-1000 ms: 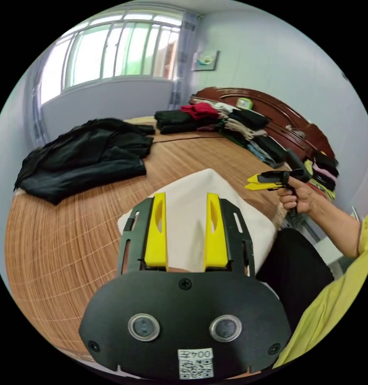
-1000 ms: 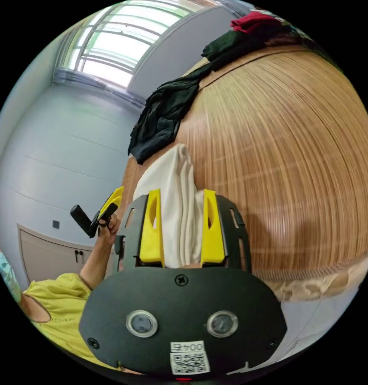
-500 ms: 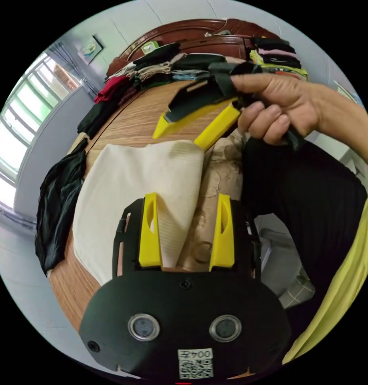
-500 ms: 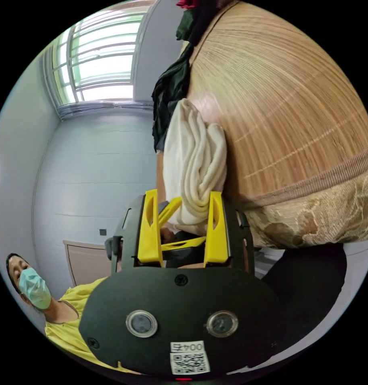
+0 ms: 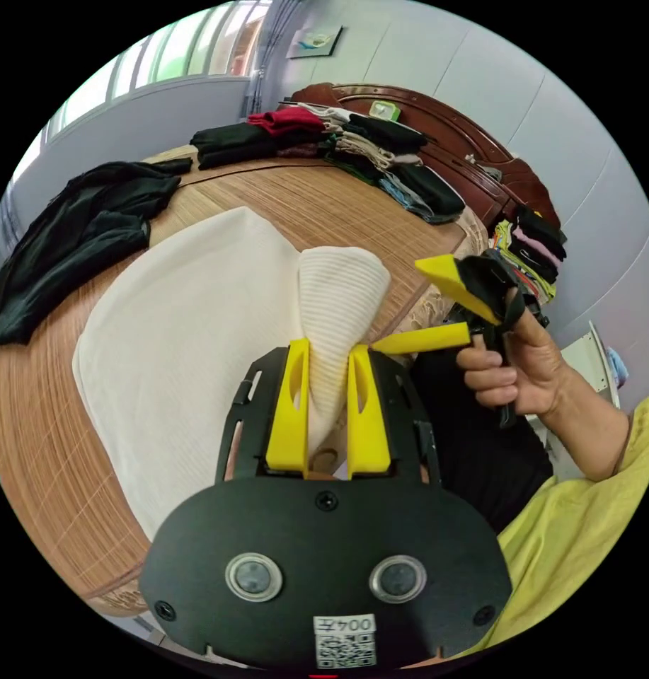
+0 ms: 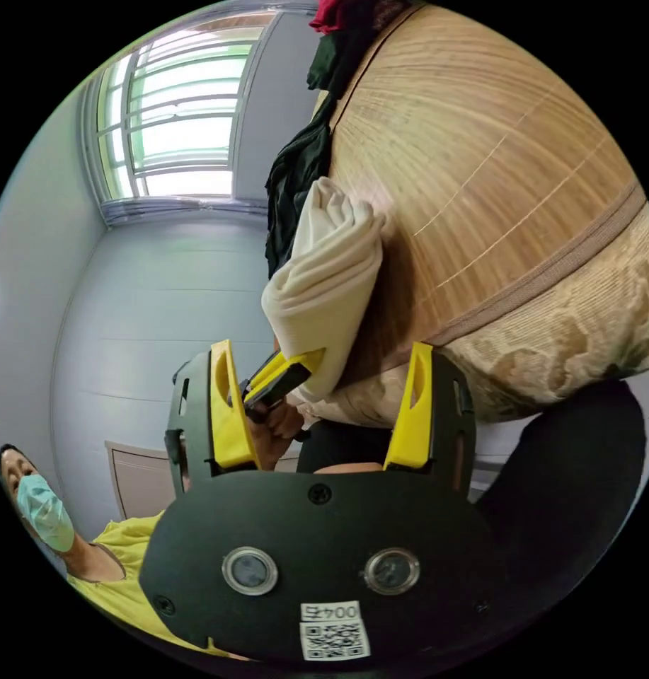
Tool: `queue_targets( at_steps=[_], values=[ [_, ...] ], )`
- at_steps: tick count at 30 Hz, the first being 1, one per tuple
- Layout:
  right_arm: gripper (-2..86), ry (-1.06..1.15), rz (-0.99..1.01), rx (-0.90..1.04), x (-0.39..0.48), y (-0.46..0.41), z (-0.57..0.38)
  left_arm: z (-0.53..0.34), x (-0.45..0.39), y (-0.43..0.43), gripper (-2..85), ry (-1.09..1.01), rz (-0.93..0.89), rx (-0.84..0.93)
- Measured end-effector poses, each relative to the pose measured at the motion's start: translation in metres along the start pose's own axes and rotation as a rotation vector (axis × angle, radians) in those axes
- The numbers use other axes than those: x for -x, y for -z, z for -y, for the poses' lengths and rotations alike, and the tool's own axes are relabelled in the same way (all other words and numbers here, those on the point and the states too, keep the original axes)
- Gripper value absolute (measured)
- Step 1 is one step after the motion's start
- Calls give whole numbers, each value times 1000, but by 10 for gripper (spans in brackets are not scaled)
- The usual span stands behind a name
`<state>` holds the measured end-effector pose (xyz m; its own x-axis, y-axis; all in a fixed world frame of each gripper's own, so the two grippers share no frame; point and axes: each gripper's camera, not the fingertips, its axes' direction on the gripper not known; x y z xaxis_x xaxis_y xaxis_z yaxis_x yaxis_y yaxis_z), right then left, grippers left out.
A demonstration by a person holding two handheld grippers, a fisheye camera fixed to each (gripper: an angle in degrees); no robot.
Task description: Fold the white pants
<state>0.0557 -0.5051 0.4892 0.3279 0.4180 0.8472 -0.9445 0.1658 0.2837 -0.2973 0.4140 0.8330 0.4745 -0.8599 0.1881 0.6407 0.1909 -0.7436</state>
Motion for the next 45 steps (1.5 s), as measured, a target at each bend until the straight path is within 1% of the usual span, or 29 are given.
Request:
queue_targets(
  at_steps=[3, 6, 9, 11, 12, 15, 17, 19, 21, 25, 27, 29, 33, 38, 41, 45],
  values=[
    [323, 8, 21, 0, 3, -26, 5, 0, -3, -4, 77, -47, 42, 16],
    [286, 2, 7, 14, 2, -47, 20, -8, 2, -8, 79, -75, 37, 18],
    [209, -7, -51, 55, -2, -56, 34, -20, 13, -1, 78, -127, -18, 3],
    [160, -40, -118, 65, -8, -53, 39, -33, 32, 15, 67, -114, -98, -40],
    [151, -39, -124, 65, -9, -52, 39, -37, 37, 21, 63, -108, -120, -54],
    [122, 52, -231, 63, 5, -47, 42, -57, 66, 46, 46, -27, -179, -124],
    [110, 164, -330, 87, 27, -43, 54, -72, 88, 64, 37, 49, -191, -178],
    [104, 240, -388, 109, 41, -35, 70, -82, 102, 75, 34, 91, -203, -213],
    [100, 280, -404, 117, 50, -22, 90, -89, 111, 84, 33, 117, -204, -232],
    [94, 293, -446, 102, 48, 25, 137, -99, 126, 92, 34, 162, -179, -238],
    [93, 254, -440, 67, 36, 55, 152, -102, 132, 91, 35, 189, -174, -234],
    [92, 185, -410, -10, 14, 103, 166, -102, 138, 84, 38, 227, -175, -229],
    [93, 88, -373, -148, -21, 185, 176, -96, 141, 66, 43, 256, -192, -203],
    [98, -37, -409, -287, -69, 310, 180, -78, 128, 37, 53, 242, -189, -157],
    [106, -124, -450, -337, -93, 371, 180, -71, 122, 26, 62, 247, -174, -147],
    [129, -263, -471, -412, -122, 420, 173, -68, 112, 17, 72, 257, -133, -129]
  ],
)
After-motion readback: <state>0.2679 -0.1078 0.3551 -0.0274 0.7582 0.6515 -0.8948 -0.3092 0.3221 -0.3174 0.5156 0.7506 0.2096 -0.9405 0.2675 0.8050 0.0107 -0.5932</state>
